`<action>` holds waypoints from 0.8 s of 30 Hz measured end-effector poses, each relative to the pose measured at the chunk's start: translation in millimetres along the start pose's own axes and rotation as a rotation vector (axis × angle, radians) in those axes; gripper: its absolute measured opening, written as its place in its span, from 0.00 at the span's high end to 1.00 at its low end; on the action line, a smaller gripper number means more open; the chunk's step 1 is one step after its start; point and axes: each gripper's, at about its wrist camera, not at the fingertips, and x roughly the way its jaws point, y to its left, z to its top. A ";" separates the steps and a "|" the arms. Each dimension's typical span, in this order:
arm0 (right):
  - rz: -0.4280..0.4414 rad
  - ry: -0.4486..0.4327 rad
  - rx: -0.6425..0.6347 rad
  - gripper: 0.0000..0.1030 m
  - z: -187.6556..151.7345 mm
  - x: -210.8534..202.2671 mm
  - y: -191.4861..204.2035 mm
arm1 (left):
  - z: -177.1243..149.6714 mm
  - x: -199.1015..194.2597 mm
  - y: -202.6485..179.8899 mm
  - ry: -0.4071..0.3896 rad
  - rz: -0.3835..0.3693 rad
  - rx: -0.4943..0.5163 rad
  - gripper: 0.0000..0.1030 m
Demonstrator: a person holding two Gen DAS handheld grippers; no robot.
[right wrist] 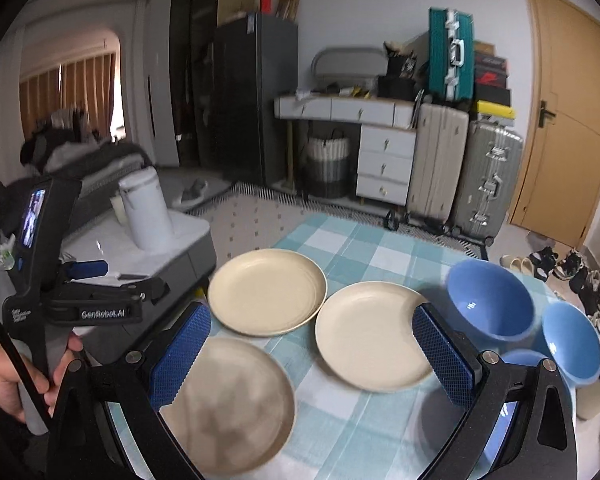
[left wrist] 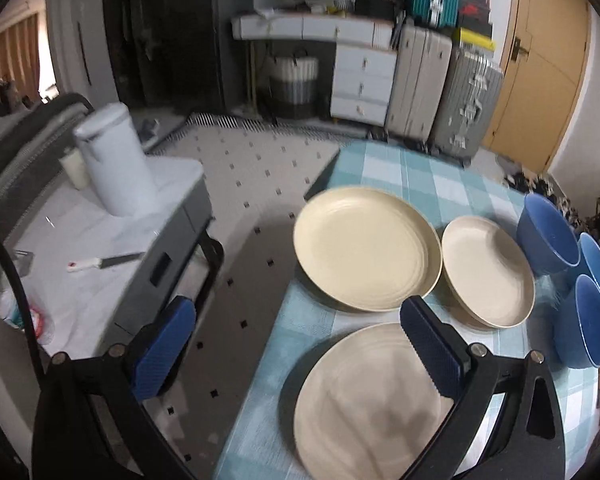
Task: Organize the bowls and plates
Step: 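Move both grippers toward the cream plate beside the front cream plate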
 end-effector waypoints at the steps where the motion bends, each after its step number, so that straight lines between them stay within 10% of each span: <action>1: 0.001 0.030 -0.003 0.00 8.2 16.2 -0.3 | 6.8 15.0 -2.2 0.043 -0.012 0.004 0.00; 19: 0.047 0.431 -0.016 0.01 65.2 261.2 -17.2 | 65.3 136.3 8.6 0.273 -0.090 -0.030 0.01; 24: 0.036 0.513 -0.013 0.29 60.2 300.5 -25.9 | 69.4 154.2 15.2 0.322 -0.112 -0.087 0.01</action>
